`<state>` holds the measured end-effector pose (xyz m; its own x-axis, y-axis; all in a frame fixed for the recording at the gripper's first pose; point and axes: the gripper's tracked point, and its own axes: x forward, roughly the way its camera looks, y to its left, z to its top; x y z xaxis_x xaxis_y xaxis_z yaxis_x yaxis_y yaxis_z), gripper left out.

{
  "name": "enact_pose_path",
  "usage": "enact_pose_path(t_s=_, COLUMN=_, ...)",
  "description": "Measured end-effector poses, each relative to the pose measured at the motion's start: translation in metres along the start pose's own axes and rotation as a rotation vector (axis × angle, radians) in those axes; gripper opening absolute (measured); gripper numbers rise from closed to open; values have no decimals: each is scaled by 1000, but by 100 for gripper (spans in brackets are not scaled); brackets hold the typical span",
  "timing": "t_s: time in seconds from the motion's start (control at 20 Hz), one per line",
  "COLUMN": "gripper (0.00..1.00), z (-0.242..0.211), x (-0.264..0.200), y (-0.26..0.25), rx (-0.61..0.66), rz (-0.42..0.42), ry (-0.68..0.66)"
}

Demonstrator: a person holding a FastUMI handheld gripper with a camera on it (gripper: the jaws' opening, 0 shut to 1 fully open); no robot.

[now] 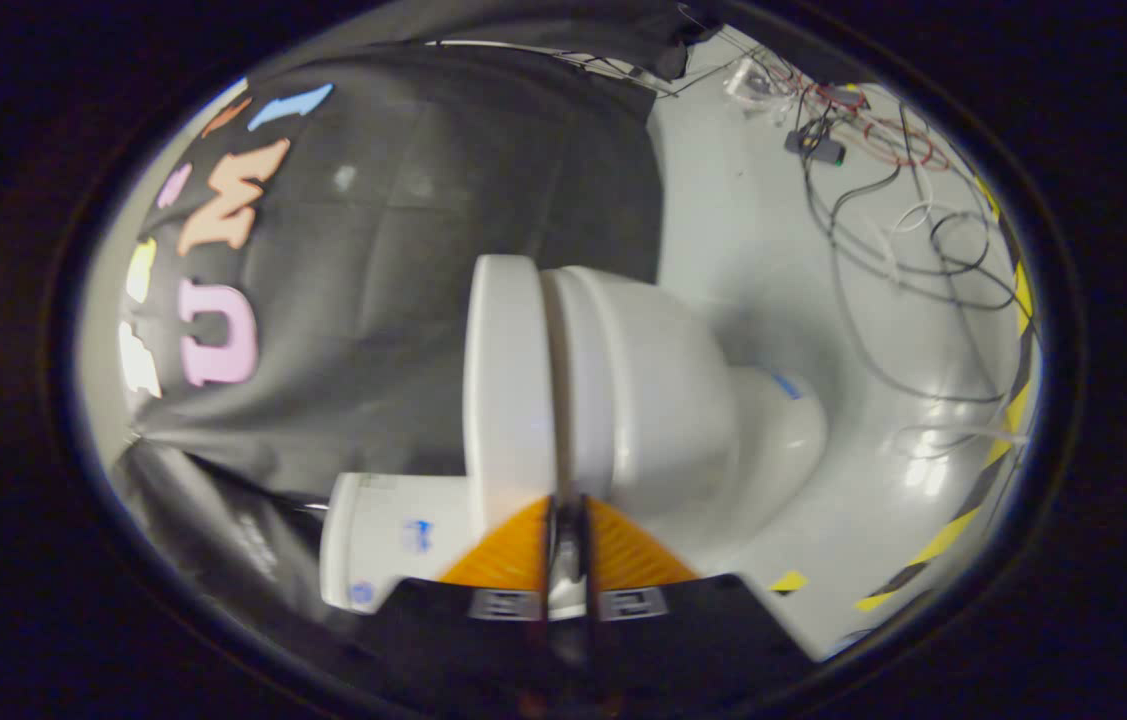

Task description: Open the toilet lid.

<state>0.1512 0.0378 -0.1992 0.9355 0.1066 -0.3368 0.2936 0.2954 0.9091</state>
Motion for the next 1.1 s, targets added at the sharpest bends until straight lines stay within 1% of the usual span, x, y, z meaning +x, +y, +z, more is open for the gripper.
enact_pose_path(t_s=0.05, gripper=3, z=1, x=0, y=3, rx=21, rz=-14, ry=-20)
enact_pose_path(t_s=0.1, gripper=3, z=3, x=-1, y=8, rx=23, rz=-24, ry=-26)
enact_pose_path(t_s=0.15, gripper=3, z=2, x=-1, y=11, rx=-2, rz=-40, ry=-38)
enact_pose_path(t_s=0.2, gripper=3, z=0, x=-1, y=13, rx=-53, rz=-73, ry=-48)
enact_pose_path(t_s=0.3, gripper=2, z=-3, x=1, y=9, rx=-158, rz=-176, ry=-65)
enact_pose_path(t_s=0.35, gripper=2, z=2, x=-8, y=17, rx=-176, rz=-200, ry=-75)
enact_pose_path(t_s=0.4, gripper=3, z=7, x=-12, y=26, rx=-178, rz=-189, ry=-90)
enact_pose_path(t_s=0.55, gripper=1, z=8, x=-23, y=59, rx=-152, rz=-106, ry=-141)
enact_pose_path(t_s=0.75, gripper=1, z=7, x=-28, y=81, rx=-218, rz=-109, ry=-185)
enact_pose_path(t_s=0.85, gripper=1, z=7, x=-31, y=97, rx=-233, rz=-90, ry=-206)
enact_pose_path(t_s=1.1, gripper=1, z=2, x=-38, y=137, rx=-321, rz=-58, ry=-232)
